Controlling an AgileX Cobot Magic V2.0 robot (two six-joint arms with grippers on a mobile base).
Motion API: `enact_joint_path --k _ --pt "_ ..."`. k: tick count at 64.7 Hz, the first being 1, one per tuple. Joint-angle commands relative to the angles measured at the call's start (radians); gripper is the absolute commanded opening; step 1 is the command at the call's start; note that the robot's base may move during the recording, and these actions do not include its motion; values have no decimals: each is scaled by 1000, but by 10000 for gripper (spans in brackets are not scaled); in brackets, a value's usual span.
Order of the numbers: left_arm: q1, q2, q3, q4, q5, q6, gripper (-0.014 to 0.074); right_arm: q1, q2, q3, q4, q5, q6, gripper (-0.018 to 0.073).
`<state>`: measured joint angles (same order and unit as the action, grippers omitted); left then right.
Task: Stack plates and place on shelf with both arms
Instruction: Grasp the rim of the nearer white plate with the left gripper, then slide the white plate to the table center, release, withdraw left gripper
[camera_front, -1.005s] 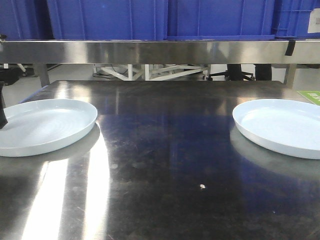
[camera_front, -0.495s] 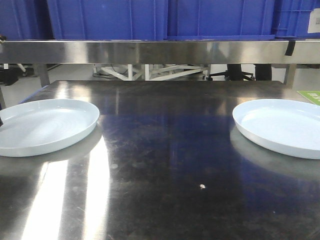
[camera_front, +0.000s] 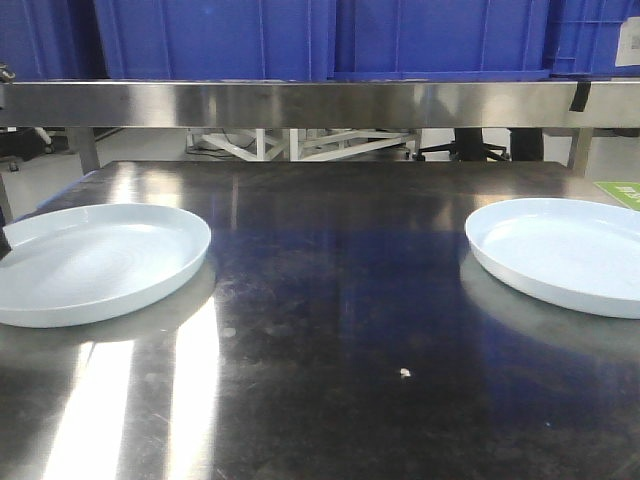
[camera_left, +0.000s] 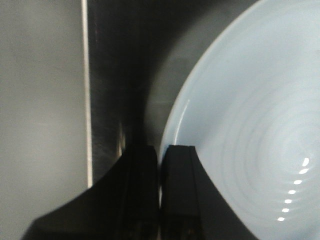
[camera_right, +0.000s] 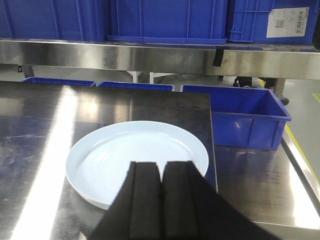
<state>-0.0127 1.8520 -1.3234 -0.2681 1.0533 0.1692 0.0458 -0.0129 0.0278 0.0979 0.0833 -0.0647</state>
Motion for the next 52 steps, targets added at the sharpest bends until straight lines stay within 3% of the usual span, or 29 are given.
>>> enact_joint_path --k 1,9,29,41,52 --pt "0 -47 -26 -94 17 -12 82 -1 -17 2 1 -91 -6 48" --pt "0 -47 -33 -169 25 -9 82 -1 -17 2 1 -91 -6 48" --pt "-34 -49 -118 -277 96 -6 82 -1 -17 2 1 -91 -6 48" --pt "-112 -49 -131 -317 85 -6 82 -1 -17 2 1 -91 -6 48" --pt "-212 -47 -131 -350 -16 -6 82 -1 -17 2 1 -91 -6 48"
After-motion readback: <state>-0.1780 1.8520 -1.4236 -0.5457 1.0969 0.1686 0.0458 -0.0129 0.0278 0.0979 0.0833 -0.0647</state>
